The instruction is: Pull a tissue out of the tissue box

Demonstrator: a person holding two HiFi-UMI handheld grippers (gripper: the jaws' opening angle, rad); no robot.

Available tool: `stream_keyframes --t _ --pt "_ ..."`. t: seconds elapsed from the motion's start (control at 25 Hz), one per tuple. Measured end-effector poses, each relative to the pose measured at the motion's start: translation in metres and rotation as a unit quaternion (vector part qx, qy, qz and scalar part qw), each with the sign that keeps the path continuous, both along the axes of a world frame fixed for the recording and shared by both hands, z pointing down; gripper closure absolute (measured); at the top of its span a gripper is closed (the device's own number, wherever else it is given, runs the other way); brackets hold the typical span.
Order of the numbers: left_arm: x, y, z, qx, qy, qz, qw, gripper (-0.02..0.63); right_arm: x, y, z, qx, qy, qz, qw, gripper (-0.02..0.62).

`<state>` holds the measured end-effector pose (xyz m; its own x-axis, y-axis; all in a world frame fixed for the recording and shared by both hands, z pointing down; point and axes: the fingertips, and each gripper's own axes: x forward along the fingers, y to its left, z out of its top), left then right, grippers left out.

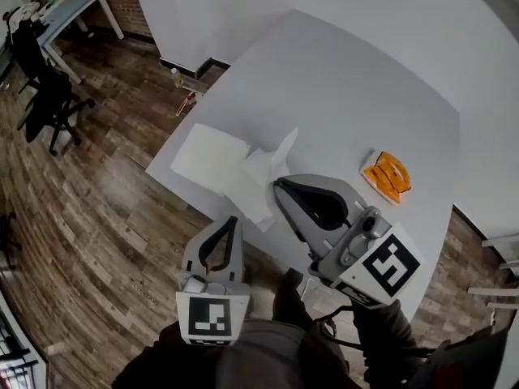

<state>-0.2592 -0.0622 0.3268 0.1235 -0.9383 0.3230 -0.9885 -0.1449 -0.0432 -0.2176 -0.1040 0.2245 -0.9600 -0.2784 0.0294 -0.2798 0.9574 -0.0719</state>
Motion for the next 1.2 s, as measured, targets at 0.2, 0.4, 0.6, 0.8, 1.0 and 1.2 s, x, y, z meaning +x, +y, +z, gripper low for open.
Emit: stream_keyframes --t 0.2,0.4,0.6,0.8,1.0,1.2 --pt "-0.029 0.017 0.006 -0.012 -0.008 -0.033 0.9994 0.606 -0.024 -0.006 0.024 -0.038 -0.007 -0.014 0.999 0.594" --pt "-0.026 0.010 0.022 -0.036 -0.013 -0.032 0.9987 0.606 -0.017 -0.038 0.078 -0.090 0.010 0.008 0.996 0.594" --pt "-0.012 -0.004 0.035 -0.049 -0.011 -0.020 0.9985 0.606 0.006 -0.070 0.144 -0.154 0.031 0.050 0.986 0.594" --pt "-0.002 -0.019 0.042 -0.055 -0.012 -0.014 0.9983 0.606 0.020 -0.090 0.194 -0.200 0.056 0.076 0.975 0.594" --pt "-0.001 -0.029 0.046 -0.061 -0.016 -0.011 0.9979 0.606 0.025 -0.108 0.235 -0.219 0.099 0.103 0.965 0.592" --pt "-0.003 -0.032 0.051 -0.066 -0.014 -0.011 0.9977 0.606 0.042 -0.125 0.261 -0.219 0.125 0.143 0.957 0.538"
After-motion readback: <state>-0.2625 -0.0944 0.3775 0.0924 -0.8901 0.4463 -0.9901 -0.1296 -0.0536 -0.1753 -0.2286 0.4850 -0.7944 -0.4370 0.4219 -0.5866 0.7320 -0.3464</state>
